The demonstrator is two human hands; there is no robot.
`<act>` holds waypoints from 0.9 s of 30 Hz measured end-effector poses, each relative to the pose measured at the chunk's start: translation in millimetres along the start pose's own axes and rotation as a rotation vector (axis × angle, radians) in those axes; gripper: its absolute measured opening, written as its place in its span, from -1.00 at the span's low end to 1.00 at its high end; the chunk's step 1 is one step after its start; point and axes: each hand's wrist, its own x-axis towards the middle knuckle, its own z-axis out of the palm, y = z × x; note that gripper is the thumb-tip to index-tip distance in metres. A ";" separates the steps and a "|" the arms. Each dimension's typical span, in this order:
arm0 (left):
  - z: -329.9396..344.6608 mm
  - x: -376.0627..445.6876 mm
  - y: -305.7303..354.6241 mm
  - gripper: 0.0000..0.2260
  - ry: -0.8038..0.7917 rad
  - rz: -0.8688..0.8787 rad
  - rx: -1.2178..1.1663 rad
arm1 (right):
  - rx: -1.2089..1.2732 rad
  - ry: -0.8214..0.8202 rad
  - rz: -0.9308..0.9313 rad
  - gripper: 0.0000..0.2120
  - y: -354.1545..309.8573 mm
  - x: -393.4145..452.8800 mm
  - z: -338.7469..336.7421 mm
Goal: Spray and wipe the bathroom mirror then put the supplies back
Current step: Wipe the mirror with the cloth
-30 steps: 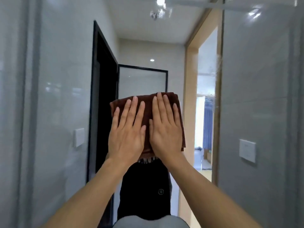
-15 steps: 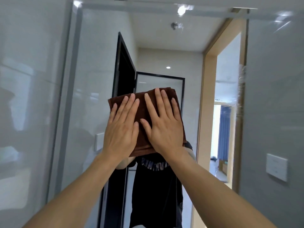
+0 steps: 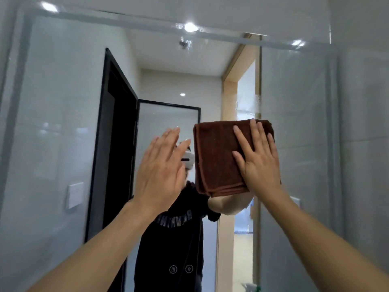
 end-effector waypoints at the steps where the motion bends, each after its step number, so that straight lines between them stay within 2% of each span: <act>1: 4.1 2.1 7.2 -0.55 -0.008 0.000 0.007 | -0.001 -0.004 0.042 -0.45 18.5 -2.0 -1.5; 7: 17.8 8.2 35.4 -0.56 -0.015 -0.036 0.042 | 0.035 0.001 0.233 -0.47 117.8 -14.1 -6.7; 11: 18.3 -1.1 34.4 -0.56 -0.048 -0.059 0.087 | 0.012 0.019 0.266 -0.48 133.8 -15.5 -10.4; 14: 16.7 -12.7 24.2 -0.56 -0.071 -0.074 0.127 | 0.050 0.018 0.327 -0.42 115.2 -13.6 -14.8; 17: 11.0 -21.7 12.6 -0.55 -0.085 -0.078 0.133 | 0.212 0.013 0.530 -0.37 84.7 -6.2 -10.8; 20: -1.3 -27.6 -3.3 -0.53 -0.064 -0.075 0.151 | 0.153 0.082 0.633 -0.32 47.2 1.6 -0.6; 23: -12.9 -25.9 -24.3 -0.53 -0.033 -0.065 0.203 | 0.054 0.086 0.555 -0.25 9.9 14.7 2.9; 27: -4.2 5.1 -59.4 -0.53 -0.056 -0.070 0.284 | 0.045 0.054 0.330 -0.23 -56.1 48.9 -0.1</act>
